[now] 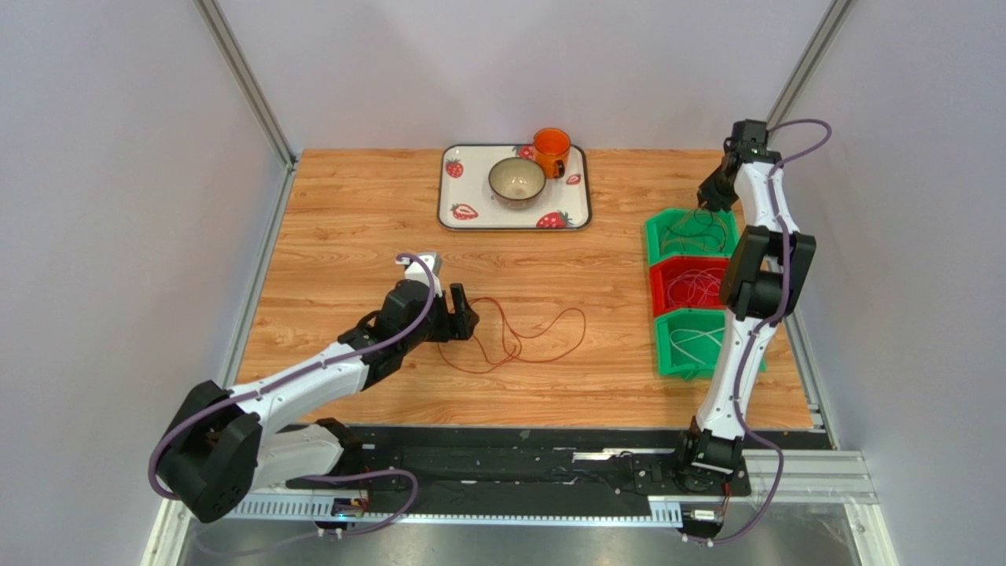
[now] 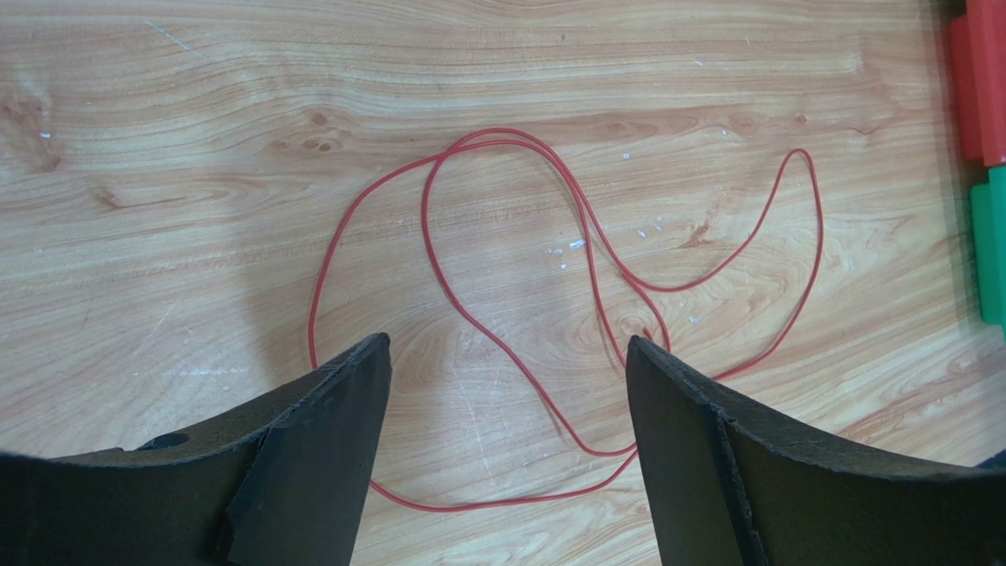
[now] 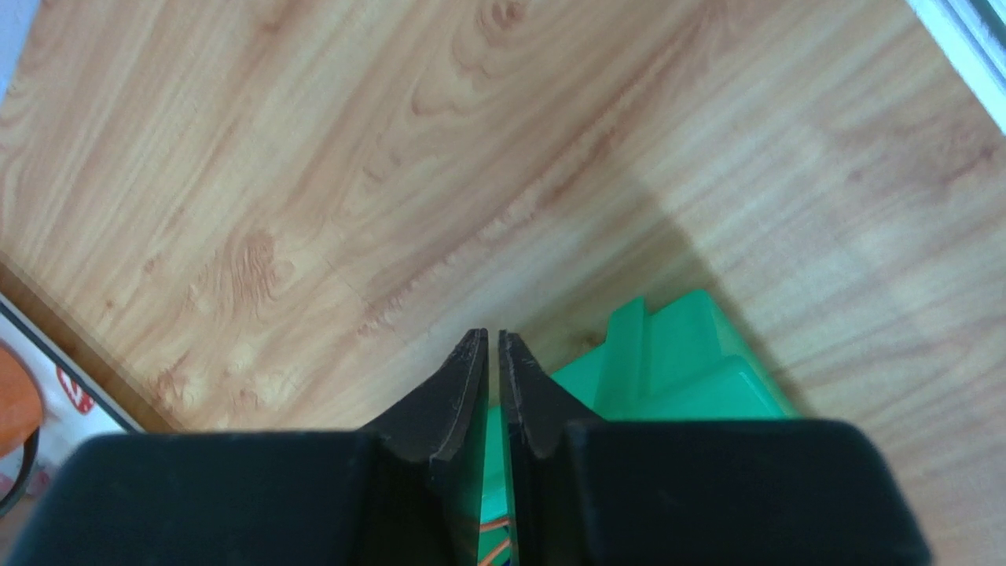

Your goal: Untangle the cables

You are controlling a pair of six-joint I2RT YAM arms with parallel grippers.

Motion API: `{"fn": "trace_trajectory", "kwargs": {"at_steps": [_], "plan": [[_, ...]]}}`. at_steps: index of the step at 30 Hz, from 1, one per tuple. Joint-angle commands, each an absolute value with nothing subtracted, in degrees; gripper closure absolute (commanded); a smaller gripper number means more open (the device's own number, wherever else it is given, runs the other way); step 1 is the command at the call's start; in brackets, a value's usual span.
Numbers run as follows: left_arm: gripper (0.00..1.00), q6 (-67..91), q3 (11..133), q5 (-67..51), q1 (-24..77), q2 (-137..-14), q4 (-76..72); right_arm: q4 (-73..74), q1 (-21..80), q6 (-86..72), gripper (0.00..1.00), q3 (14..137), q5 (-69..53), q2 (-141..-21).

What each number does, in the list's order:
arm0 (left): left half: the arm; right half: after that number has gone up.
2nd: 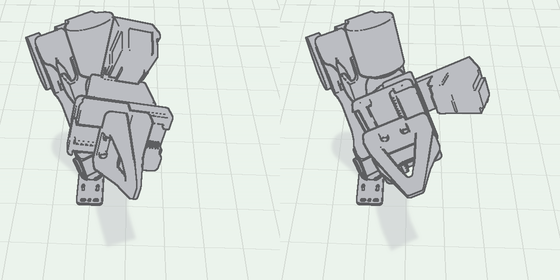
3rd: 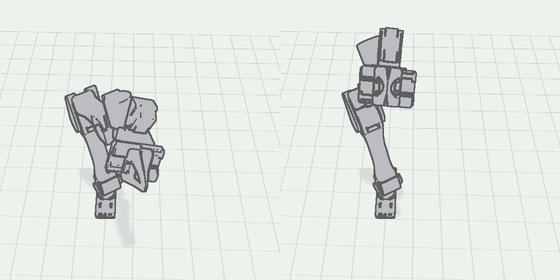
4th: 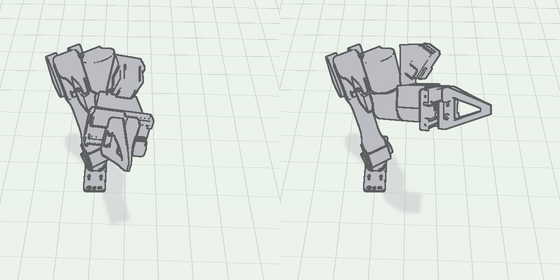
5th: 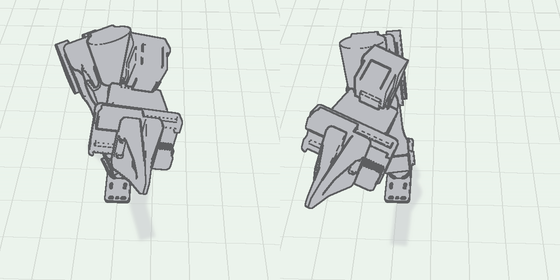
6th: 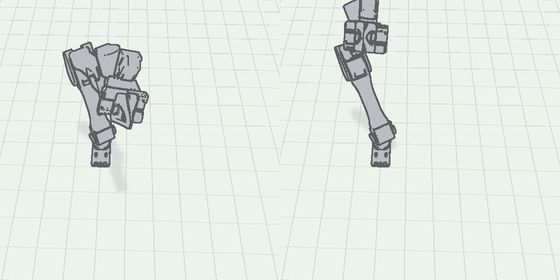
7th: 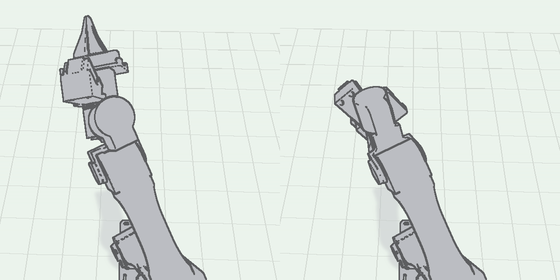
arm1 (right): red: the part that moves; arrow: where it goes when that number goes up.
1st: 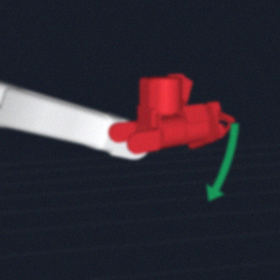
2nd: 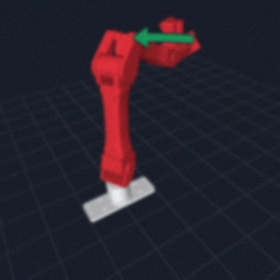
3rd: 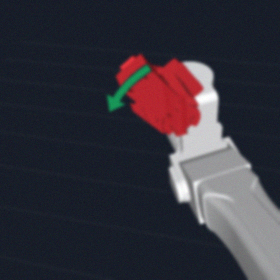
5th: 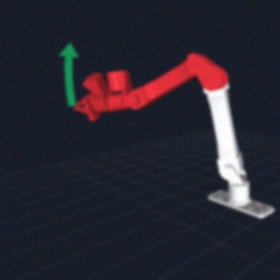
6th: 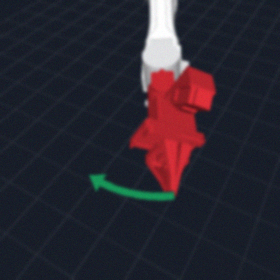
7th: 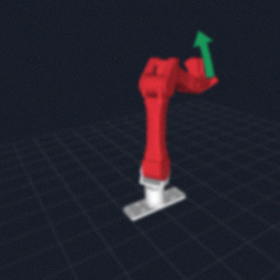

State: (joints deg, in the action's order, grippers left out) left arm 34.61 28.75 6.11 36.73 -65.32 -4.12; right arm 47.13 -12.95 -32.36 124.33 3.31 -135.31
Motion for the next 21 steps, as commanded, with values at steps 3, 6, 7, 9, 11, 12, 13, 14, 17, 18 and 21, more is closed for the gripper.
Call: {"fn": "trace_trajectory", "kwargs": {"at_steps": [3,6,7,9,11,12,13,14,17,18,21], "plan": [[0.19,34.72,29.09,6.15,36.83,-65.04,-6.68,46.49,-13.36,-31.64,0.88,119.27,0.97,-126.49],[0.19,34.89,29.00,6.15,36.91,-64.95,-6.77,46.23,-13.36,-31.46,0.89,116.99,0.97,-124.81],[0.19,34.89,28.92,6.15,36.91,-65.04,-6.77,46.06,-13.36,-31.20,0.89,116.63,0.88,-124.46],[0.19,34.80,28.92,6.15,36.91,-65.04,-6.77,45.79,-13.36,-30.94,0.89,115.84,0.88,-123.75],[0.19,34.80,29.00,6.15,36.91,-65.04,-6.77,45.88,-13.36,-30.85,0.89,115.40,0.97,-123.23],[0.19,34.89,28.92,6.15,36.83,-65.04,-6.68,45.97,-13.36,-30.85,0.88,114.62,0.88,-123.05],[0.19,34.89,28.92,6.15,36.83,-64.95,-6.68,45.88,-13.36,-31.02,0.89,114.00,0.88,-122.79],[0.19,34.89,28.92,6.15,36.91,-64.95,-6.77,45.88,-13.36,-31.03,0.89,113.39,0.88,-122.17],[0.19,34.89,28.92,6.15,36.91,-64.95,-6.77,45.44,-13.36,-30.94,0.89,110.40,1.14,-120.59],[0.19,34.89,28.92,6.15,36.91,-64.95,-6.85,45.09,-13.36,-30.85,0.89,109.52,1.23,-120.24],[0.19,34.89,28.92,6.15,36.91,-65.04,-6.85,44.65,-13.36,-30.85,0.90,107.32,1.76,-118.83]]}}
